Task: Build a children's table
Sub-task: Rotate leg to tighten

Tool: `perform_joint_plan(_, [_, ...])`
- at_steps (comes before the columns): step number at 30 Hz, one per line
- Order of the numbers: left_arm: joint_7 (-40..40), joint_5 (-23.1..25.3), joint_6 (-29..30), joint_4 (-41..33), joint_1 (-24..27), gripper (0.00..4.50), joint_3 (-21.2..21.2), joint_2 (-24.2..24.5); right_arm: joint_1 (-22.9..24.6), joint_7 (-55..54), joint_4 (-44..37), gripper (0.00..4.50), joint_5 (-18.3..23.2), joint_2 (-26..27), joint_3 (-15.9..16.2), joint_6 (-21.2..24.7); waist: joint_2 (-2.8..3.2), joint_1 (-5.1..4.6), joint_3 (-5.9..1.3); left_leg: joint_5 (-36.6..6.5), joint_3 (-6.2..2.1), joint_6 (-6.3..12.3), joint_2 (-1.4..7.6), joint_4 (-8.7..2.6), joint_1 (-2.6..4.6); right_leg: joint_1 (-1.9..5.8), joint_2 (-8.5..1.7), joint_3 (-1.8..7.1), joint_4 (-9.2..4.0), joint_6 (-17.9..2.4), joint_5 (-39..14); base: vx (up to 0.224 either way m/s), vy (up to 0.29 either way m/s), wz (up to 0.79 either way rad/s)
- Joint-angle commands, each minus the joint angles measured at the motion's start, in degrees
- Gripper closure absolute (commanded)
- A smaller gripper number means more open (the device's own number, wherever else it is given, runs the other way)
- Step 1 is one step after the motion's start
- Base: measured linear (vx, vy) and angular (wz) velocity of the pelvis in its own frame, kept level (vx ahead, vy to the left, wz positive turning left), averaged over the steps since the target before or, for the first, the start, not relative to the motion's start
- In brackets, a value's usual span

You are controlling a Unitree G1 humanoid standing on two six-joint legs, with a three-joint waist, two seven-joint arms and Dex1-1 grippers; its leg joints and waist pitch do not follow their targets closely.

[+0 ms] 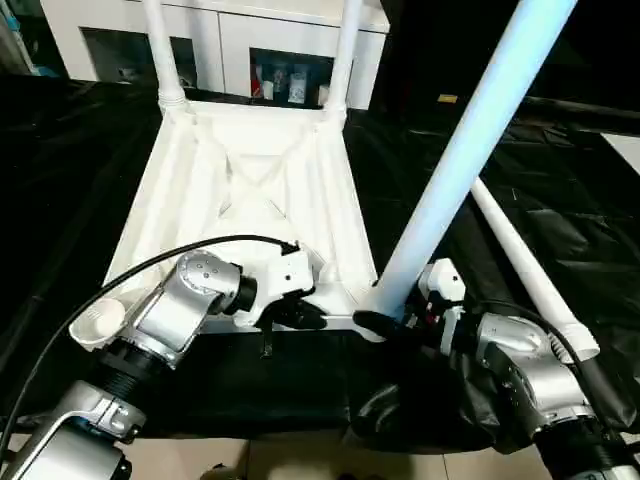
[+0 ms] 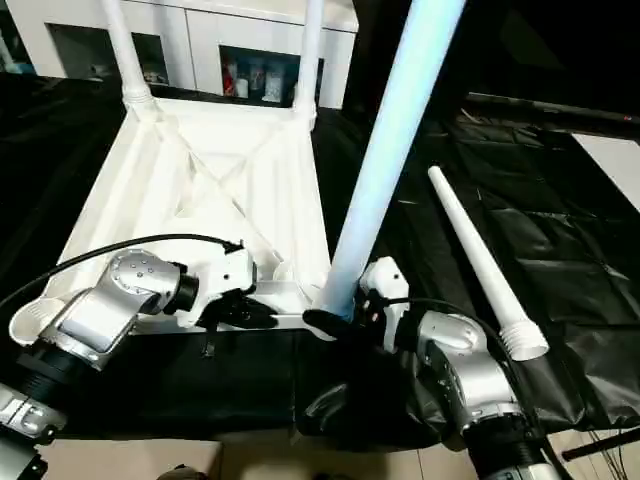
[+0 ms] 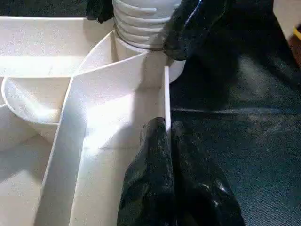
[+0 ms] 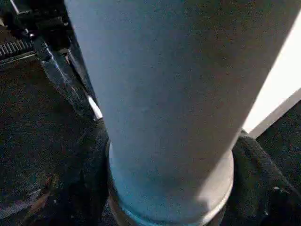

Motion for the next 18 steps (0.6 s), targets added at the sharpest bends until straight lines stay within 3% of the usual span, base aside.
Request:
perform_joint_plan(1, [3.4,-0.1,0.7,1.8,-0.5,4.50,-0.8,-4.0,-0.4,-8.9,3.7,1.71,-1.3,2.6,-2.3,0.7,0.79,-0.09,-3.90,-11.6,-1.00,1.89,2.68,-3.85,0.21,3.07,-3.85,3.42,-3.54,-11.5,-15.4,0.000,0.000,0.00])
perform_joint_plan(3, [6.9,0.6,1.2,3.6,-1.1,4.50,-0.1,-5.6,-0.9,-14.3,5.5,1.71,-2.4,4.3,-3.5,0.9,0.65,-0.56,-3.36,-15.0,-1.05,0.58,2.54,-4.04,0.29,2.60,-3.78,3.32,-4.47,-9.5,-22.9,0.000,0.000,0.00])
perform_joint_plan(4, [12.5,1.8,2.0,6.7,-2.4,4.50,0.9,-8.5,-2.4,-22.2,8.3,1.71,-1.9,7.2,-6.3,3.0,0.96,-0.84,-3.30,-17.3,-1.23,-0.46,2.41,-3.98,0.56,2.36,-3.91,3.21,-5.04,-7.8,-28.3,0.000,0.000,0.00])
perform_joint_plan(5, [14.2,2.1,2.2,7.5,-2.8,4.50,1.1,-9.4,-3.0,-24.3,9.2,1.71,-1.3,8.1,-7.4,3.9,0.79,-1.07,-3.35,-19.0,-1.52,-0.86,2.31,-3.81,0.80,2.23,-4.13,2.94,-5.53,-6.2,-32.7,-0.053,0.003,-0.02])
perform_joint_plan(6, [14.4,2.1,2.3,7.7,-2.9,4.50,1.1,-9.6,-3.1,-24.5,9.3,1.71,-1.3,8.2,-7.5,4.0,0.75,-1.23,-3.32,-19.3,-1.64,-0.84,2.24,-3.78,0.76,2.24,-4.13,2.85,-5.72,-5.5,-34.1,0.000,0.000,0.00])
perform_joint_plan(10, [23.2,3.0,6.5,12.0,-4.9,4.50,2.7,-15.3,-6.6,-32.1,14.0,1.71,-1.0,11.3,-9.8,3.9,0.90,-2.01,-3.02,-20.8,-1.81,0.20,2.12,-3.65,0.85,1.66,-3.93,2.42,-6.40,-4.1,-35.6,0.000,0.000,0.00])
perform_joint_plan(11, [27.1,3.6,7.7,14.0,-6.1,4.50,3.3,-17.7,-9.2,-36.4,17.0,1.71,-1.4,13.1,-10.7,2.8,0.69,-2.09,-3.07,-21.0,-1.92,0.32,2.11,-3.74,0.69,1.83,-3.95,2.25,-6.60,-3.6,-35.7,0.000,0.000,0.00])
perform_joint_plan(12, [27.1,3.6,7.7,14.0,-6.1,4.50,3.3,-17.7,-9.2,-36.4,17.0,1.71,-1.4,13.1,-10.7,2.8,0.92,-2.29,-3.05,-21.2,-2.02,0.33,2.14,-3.82,0.52,1.82,-4.03,2.16,-6.50,-3.7,-35.6,0.000,0.000,0.00])
perform_joint_plan(13, [30.6,4.4,8.4,16.8,-7.6,4.50,3.8,-20.2,-12.8,-41.6,21.3,1.71,-3.0,15.2,-10.9,1.5,0.91,-2.41,-3.19,-21.2,-2.21,0.14,2.23,-3.98,0.40,2.23,-3.97,1.92,-6.57,-3.4,-34.6,0.000,0.000,0.00])
perform_joint_plan(15, [31.8,4.7,8.3,17.7,-8.0,4.50,4.0,-21.0,-14.1,-42.4,22.8,1.71,-3.4,16.1,-10.9,0.7,0.74,-2.75,-3.42,-20.9,-2.31,-0.01,2.21,-3.95,0.24,2.24,-4.06,1.79,-6.39,-3.7,-33.8,0.000,0.000,0.00])
perform_joint_plan(16, [32.4,5.0,8.1,18.1,-8.2,4.50,4.0,-21.3,-14.7,-42.6,23.4,1.71,-3.5,16.5,-10.9,0.3,0.69,-2.84,-3.47,-21.7,-2.21,0.08,2.13,-3.78,0.51,2.00,-4.11,1.86,-6.56,-3.7,-33.4,0.000,0.000,0.00])
perform_joint_plan(18, [31.4,5.6,7.9,17.5,-8.1,4.50,3.0,-20.9,-15.5,-39.6,23.4,1.71,-2.6,17.3,-10.6,-0.6,0.16,-2.75,-3.72,-20.2,-2.02,1.09,2.16,-3.79,0.21,2.22,-4.28,2.16,-6.39,-4.0,-31.7,0.000,0.000,0.00])
